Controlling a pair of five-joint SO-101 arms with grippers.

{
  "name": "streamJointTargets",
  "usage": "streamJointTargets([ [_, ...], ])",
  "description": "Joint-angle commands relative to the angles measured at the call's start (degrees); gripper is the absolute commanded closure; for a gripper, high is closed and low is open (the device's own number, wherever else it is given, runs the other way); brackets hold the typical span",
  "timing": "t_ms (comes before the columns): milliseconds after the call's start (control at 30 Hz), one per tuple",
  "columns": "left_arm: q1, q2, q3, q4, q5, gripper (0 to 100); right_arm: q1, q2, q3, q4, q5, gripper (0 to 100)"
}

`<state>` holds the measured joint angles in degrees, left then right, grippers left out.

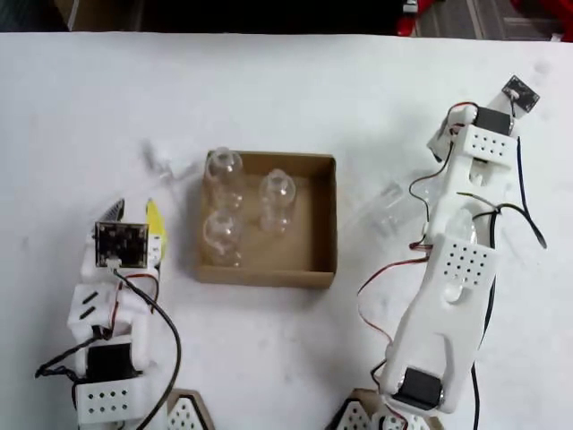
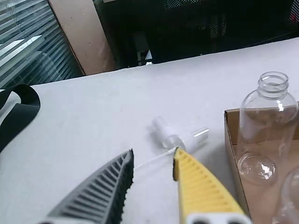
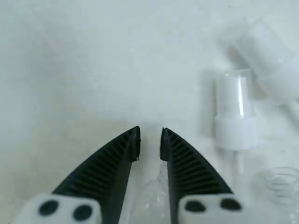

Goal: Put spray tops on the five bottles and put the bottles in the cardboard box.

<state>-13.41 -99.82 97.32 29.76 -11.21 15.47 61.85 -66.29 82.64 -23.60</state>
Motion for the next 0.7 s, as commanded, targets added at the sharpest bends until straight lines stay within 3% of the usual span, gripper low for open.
streamJointTargets([
  [0,-0.48,-0.48,-0.09,0.70,-0.44,87,-0.84,-1.01,-1.05,-0.48,-0.62,96.1],
  [367,-0.48,-0.48,-0.09,0.70,-0.35,87,0.22,-4.26,-11.96,13.41,-0.35,81.3],
  [667,-0.48,-0.48,-0.09,0.70,-0.53,87,0.13,0.92,-14.15,15.78,-1.93,81.1],
])
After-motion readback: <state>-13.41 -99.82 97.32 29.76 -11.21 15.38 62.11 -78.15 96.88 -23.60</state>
